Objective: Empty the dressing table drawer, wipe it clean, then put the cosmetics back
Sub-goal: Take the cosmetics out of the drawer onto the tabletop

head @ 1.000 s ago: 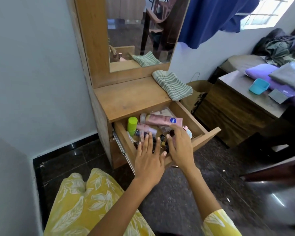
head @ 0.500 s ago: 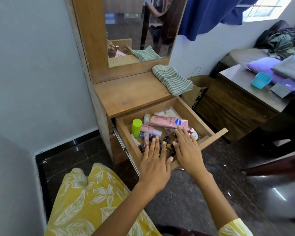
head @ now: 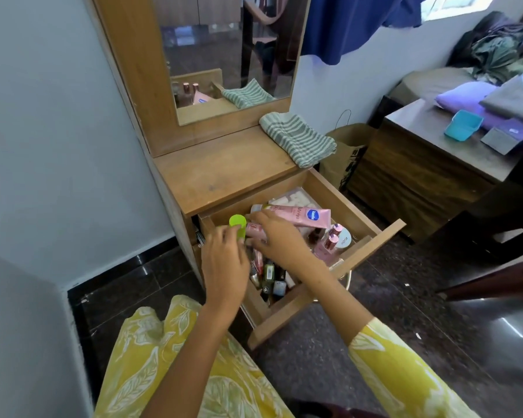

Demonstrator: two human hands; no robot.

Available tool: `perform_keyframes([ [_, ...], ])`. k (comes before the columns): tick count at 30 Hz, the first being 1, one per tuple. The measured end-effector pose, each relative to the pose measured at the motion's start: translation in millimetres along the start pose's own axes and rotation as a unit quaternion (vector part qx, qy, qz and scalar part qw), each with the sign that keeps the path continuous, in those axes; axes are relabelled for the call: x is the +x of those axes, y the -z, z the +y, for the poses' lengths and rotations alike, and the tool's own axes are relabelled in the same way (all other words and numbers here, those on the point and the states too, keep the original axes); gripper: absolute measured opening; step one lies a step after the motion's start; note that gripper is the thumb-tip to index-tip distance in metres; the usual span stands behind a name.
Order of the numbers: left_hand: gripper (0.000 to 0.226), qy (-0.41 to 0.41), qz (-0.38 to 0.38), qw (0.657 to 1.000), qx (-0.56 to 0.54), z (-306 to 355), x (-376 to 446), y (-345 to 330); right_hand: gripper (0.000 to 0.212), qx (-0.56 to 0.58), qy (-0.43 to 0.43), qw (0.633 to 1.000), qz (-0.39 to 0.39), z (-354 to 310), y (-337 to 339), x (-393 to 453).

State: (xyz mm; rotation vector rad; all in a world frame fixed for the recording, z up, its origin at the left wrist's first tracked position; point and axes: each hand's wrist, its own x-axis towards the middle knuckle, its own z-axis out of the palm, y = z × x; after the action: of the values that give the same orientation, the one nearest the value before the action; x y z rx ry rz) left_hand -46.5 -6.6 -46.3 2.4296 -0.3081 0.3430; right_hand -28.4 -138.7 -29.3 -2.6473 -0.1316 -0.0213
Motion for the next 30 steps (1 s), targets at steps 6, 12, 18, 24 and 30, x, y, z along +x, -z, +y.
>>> perform_keyframes([
  [6, 0.041, -0.01, 0.004, 0.999, 0.032, -20, 12, 1, 0.044, -0.024, -0.001, 1.0, -0.001, -9, -23, 35],
  [12, 0.058, -0.012, 0.01, 1.0, 0.003, -29, 22, 2, 0.037, 0.105, 0.038, 0.99, 0.081, -3, -8, 32],
  [18, 0.04, -0.039, 0.061, 0.986, -0.147, -20, 42, 17, 0.036, 0.157, 0.113, 0.97, 0.15, -27, 23, 31],
  [24, 0.042, -0.011, 0.119, 0.978, -0.171, -30, 80, 40, 0.029, 0.237, 0.08, 0.943, 0.221, -30, 26, 32],
  [30, 0.046, 0.062, 0.151, 0.978, -0.132, -71, 131, 50, 0.005, 0.168, 0.058, 0.967, 0.18, -4, 7, 15],
])
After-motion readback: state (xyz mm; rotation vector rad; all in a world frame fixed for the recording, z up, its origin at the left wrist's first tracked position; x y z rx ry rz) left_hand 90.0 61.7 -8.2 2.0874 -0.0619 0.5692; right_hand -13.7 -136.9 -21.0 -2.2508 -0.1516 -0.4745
